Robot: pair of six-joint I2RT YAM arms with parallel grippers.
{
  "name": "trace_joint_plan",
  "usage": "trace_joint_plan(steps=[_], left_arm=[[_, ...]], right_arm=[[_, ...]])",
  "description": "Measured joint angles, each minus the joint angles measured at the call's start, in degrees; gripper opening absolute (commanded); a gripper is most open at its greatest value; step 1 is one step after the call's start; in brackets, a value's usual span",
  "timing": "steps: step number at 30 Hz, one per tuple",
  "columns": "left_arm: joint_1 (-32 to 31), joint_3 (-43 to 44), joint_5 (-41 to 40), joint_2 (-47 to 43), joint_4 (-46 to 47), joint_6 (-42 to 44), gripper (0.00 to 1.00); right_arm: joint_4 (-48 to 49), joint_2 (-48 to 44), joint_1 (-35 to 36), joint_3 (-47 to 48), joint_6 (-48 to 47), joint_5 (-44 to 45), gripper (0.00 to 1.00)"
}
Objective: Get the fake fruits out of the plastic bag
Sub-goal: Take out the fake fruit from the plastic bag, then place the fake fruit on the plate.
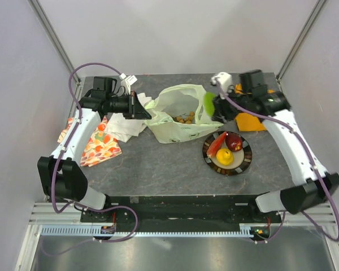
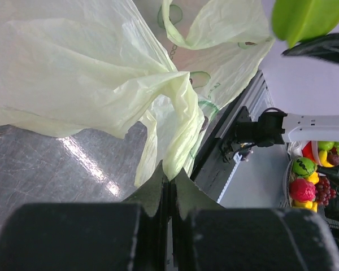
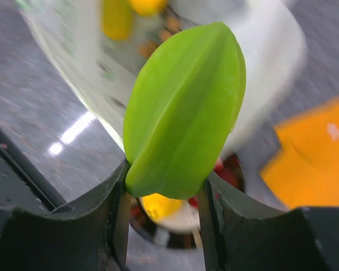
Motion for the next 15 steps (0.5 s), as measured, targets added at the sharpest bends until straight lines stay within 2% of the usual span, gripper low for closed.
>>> trace_joint_plan(steps=[5, 8, 11, 15], left_arm=[[0.0, 0.3, -0.2, 0.2, 0.0, 0.0, 0.01], [0.0, 1.1, -0.2, 0.2, 0.0, 0.0, 0.02], [0.0, 1.4, -0.2, 0.2, 0.5, 0.0, 0.02], [0.0, 1.4, -0.3, 0.2, 0.5, 0.0, 0.01]], right_arm=[[-8.2, -11.5, -16.8, -8.7, -8.3, 4.2, 0.22], [-13.9, -13.3, -25.2, -14.9, -12.7, 6.3, 0.23], [-17.0, -10.3, -29.4, -20.2, -14.2, 7.4, 0.23], [-18.7, -4.1, -29.7, -26.3, -14.1, 7.4, 0.25]])
